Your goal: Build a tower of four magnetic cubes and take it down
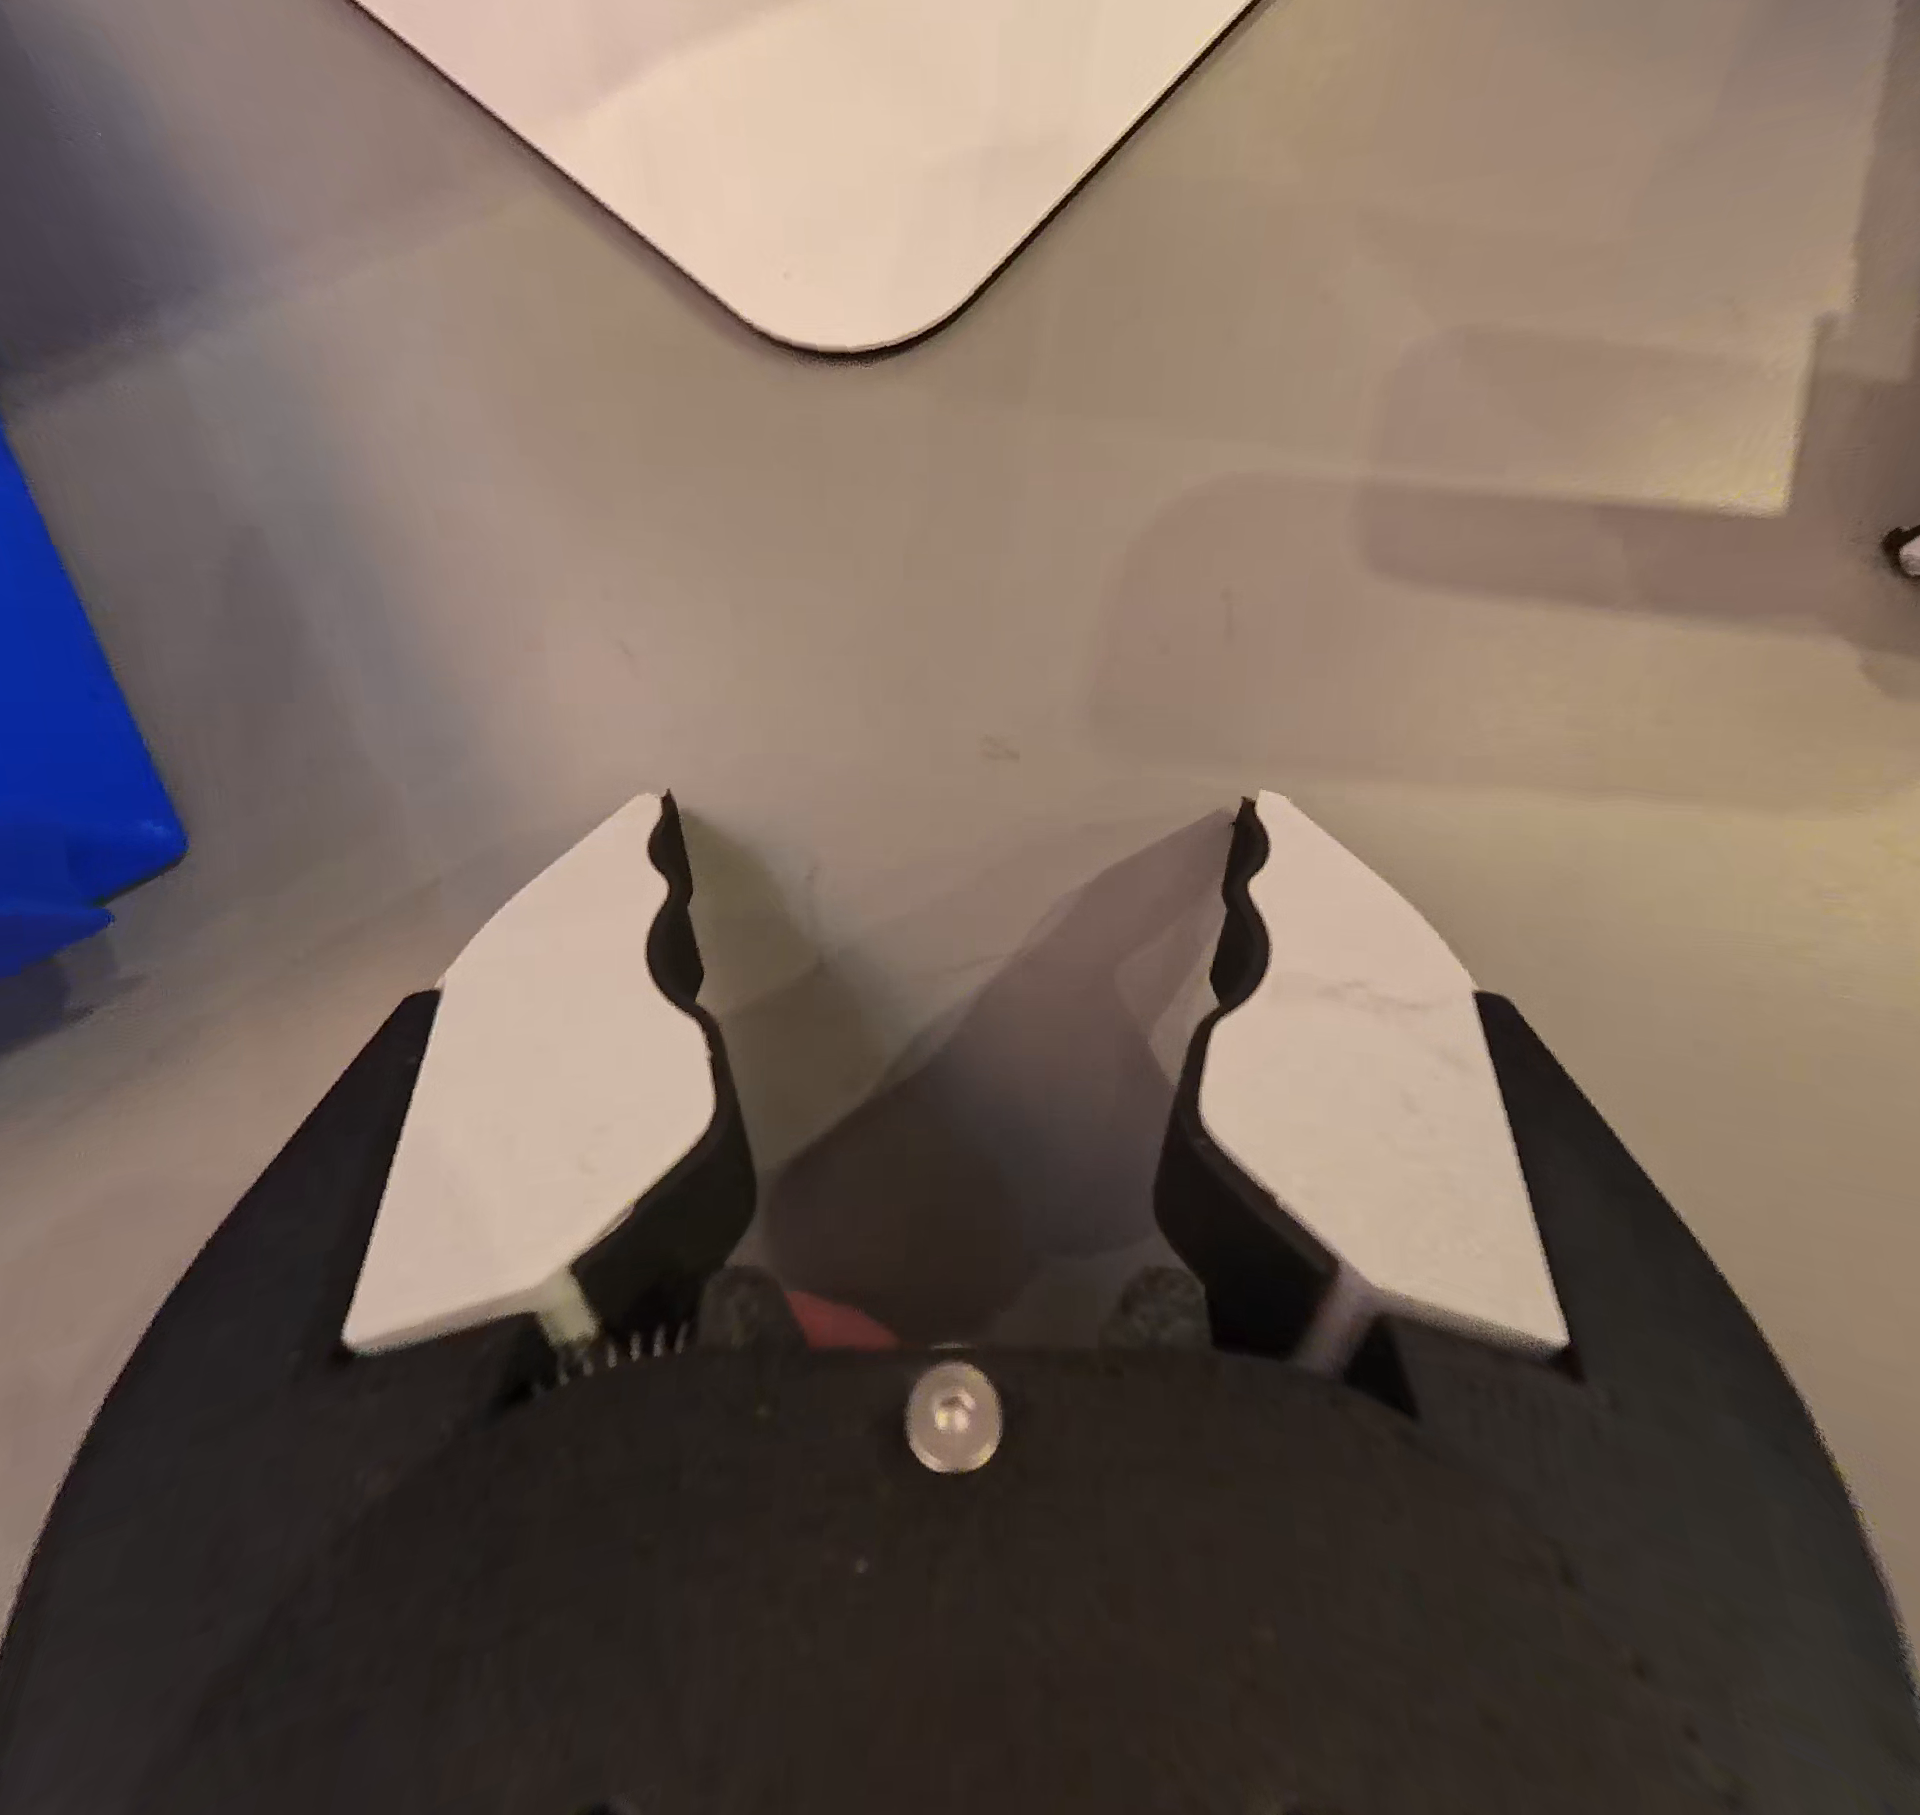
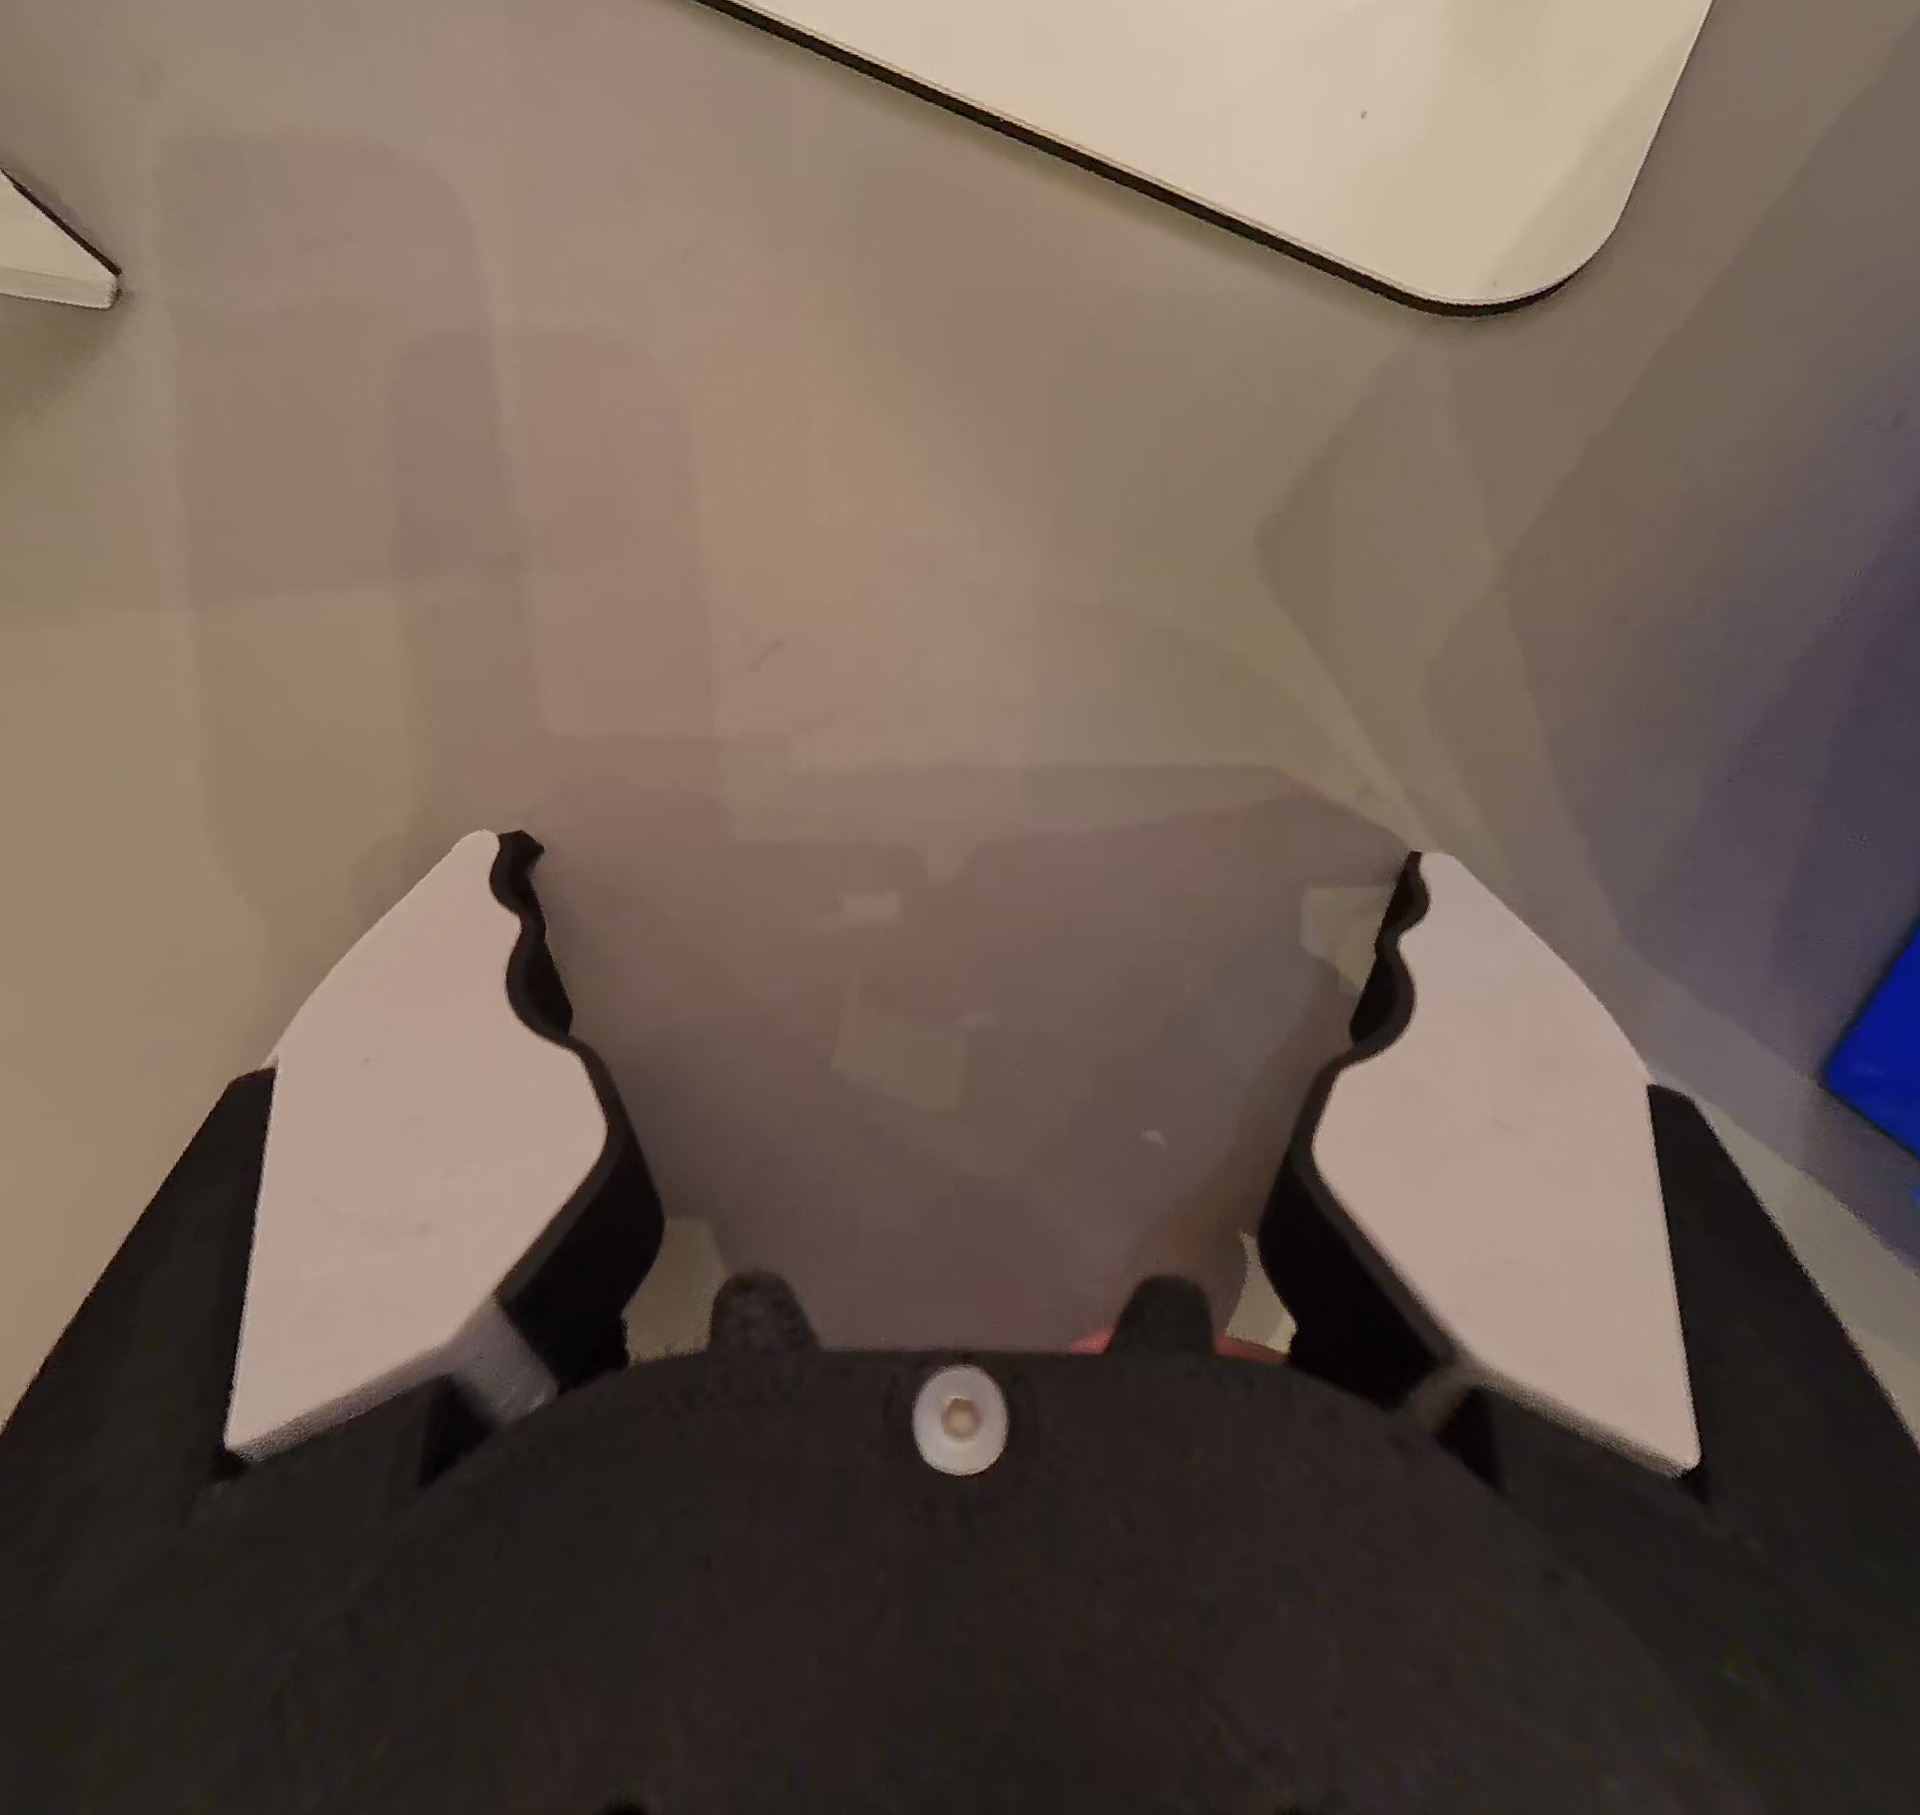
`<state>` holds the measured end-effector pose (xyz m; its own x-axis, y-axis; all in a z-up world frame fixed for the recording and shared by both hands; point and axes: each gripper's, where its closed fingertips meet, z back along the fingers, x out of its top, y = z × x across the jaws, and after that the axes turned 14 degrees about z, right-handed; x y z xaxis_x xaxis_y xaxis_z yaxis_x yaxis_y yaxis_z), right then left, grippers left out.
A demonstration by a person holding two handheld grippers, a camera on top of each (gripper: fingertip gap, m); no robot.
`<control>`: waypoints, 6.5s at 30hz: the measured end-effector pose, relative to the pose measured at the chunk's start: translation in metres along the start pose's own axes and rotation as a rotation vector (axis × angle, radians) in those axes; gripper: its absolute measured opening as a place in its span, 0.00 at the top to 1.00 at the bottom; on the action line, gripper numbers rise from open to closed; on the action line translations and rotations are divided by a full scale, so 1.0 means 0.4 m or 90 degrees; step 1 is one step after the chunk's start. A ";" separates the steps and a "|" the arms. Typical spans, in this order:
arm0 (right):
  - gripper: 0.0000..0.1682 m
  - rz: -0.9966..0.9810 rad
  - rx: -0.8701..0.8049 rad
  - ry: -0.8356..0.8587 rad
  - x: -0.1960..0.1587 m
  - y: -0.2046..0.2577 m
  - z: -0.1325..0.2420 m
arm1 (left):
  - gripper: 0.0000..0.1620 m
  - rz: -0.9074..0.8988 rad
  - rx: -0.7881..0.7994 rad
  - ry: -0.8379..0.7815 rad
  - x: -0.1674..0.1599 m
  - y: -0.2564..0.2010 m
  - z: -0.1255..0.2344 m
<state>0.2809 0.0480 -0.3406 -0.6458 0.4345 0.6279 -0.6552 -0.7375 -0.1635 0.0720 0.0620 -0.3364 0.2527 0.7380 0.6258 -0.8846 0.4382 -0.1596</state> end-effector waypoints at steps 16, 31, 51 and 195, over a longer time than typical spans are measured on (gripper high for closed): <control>0.20 0.002 -0.024 -0.013 -0.002 0.006 0.017 | 0.52 -0.030 -0.002 -0.030 -0.006 -0.022 0.013; 0.42 -0.084 -0.297 -0.210 0.011 -0.269 0.329 | 0.52 0.013 0.110 -0.356 0.172 0.154 0.270; 0.98 -0.056 -0.391 -0.077 -0.001 -0.416 0.162 | 0.96 0.008 0.247 -0.267 0.267 0.332 0.074; 0.80 -0.079 -0.272 -0.192 -0.233 -0.020 0.633 | 0.97 -0.279 -0.323 -0.348 0.023 -0.685 0.389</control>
<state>0.4456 -0.1176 -0.2052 -0.4534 0.2905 0.8427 -0.8613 -0.3862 -0.3302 0.2555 -0.1312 -0.1681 0.1911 0.1562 0.9691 -0.4362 0.8979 -0.0587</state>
